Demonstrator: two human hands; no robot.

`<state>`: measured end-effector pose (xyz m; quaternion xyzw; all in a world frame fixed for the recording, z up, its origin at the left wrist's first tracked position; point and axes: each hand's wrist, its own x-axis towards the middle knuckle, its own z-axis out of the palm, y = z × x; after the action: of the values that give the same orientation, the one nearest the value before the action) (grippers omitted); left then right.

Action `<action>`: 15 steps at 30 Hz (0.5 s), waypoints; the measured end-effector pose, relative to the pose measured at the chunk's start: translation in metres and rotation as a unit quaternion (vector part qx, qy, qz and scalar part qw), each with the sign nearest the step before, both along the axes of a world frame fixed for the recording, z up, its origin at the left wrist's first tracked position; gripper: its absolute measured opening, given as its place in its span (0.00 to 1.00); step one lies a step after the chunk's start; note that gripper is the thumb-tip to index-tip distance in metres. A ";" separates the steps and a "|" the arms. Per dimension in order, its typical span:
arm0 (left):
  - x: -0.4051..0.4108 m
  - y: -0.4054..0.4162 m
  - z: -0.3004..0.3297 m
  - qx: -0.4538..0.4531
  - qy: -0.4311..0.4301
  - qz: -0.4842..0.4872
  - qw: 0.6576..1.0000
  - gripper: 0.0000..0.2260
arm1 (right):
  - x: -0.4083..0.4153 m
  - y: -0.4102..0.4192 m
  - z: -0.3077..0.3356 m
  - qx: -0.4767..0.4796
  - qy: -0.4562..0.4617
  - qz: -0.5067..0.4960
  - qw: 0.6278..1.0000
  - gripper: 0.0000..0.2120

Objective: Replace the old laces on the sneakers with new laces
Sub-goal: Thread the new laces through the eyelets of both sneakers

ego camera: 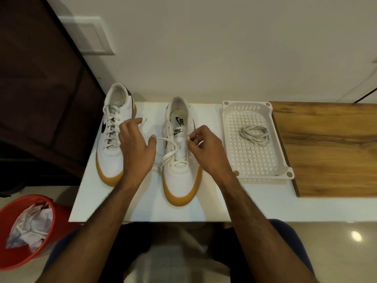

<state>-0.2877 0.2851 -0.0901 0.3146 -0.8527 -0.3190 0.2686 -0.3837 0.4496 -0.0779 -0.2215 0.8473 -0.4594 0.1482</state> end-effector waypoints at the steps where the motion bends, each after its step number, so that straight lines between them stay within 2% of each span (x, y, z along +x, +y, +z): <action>1: 0.000 0.004 0.003 -0.045 0.000 -0.006 0.999 0.20 | 0.001 0.000 0.000 -0.009 0.018 0.018 1.000 0.05; 3: 0.002 0.010 0.007 -0.105 0.014 -0.013 0.994 0.20 | 0.003 -0.001 0.003 -0.002 0.072 0.071 0.995 0.07; 7: 0.003 0.012 0.011 -0.110 0.071 0.018 0.991 0.23 | 0.007 -0.003 0.005 0.077 0.130 0.143 0.978 0.06; 9: 0.005 0.009 0.013 -0.128 0.051 -0.006 0.990 0.19 | 0.009 -0.003 0.004 0.112 0.135 0.162 0.971 0.05; 11: 0.007 0.011 0.014 -0.105 0.014 -0.066 0.992 0.13 | 0.011 -0.003 0.004 0.124 0.145 0.167 0.967 0.07; 15: 0.005 0.020 0.008 -0.022 -0.076 -0.150 0.985 0.17 | 0.012 -0.004 0.005 0.125 0.150 0.160 0.968 0.10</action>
<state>-0.2830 0.3054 -0.0822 0.2000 -0.9150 -0.3122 0.1592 -0.3718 0.4456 -0.0725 -0.4001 0.8641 -0.2819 0.1170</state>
